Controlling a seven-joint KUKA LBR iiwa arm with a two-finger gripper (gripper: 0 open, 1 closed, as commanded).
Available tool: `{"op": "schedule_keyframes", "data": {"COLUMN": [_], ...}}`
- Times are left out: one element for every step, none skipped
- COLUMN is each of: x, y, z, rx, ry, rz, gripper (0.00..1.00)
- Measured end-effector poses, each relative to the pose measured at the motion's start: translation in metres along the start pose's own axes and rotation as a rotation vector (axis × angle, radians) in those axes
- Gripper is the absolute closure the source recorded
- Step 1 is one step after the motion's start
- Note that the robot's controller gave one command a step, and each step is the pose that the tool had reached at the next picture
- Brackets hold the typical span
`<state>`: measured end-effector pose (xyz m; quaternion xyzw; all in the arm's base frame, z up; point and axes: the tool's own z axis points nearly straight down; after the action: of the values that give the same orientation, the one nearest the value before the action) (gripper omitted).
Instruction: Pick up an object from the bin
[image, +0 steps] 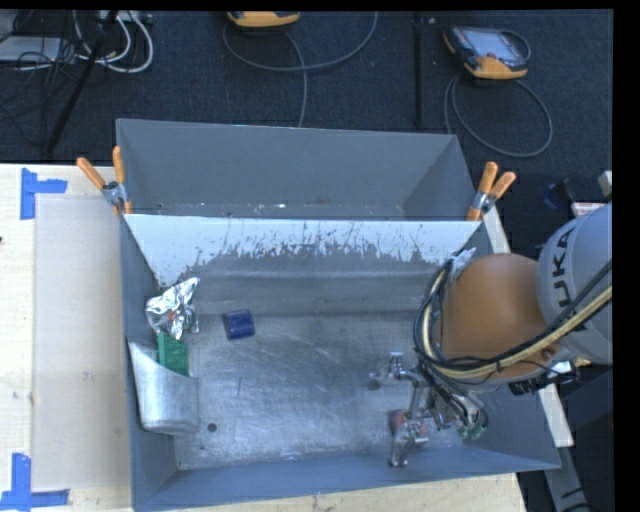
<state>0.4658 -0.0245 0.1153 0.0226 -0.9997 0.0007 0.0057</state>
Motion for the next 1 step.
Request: {"op": "schedule_keyframes", "data": {"x": [-0.0116], "y": [-0.0539], "z": [0.0345], "rx": [0.005], "ry": [-0.033], "rz": [-0.382], "gripper": [0.00]}}
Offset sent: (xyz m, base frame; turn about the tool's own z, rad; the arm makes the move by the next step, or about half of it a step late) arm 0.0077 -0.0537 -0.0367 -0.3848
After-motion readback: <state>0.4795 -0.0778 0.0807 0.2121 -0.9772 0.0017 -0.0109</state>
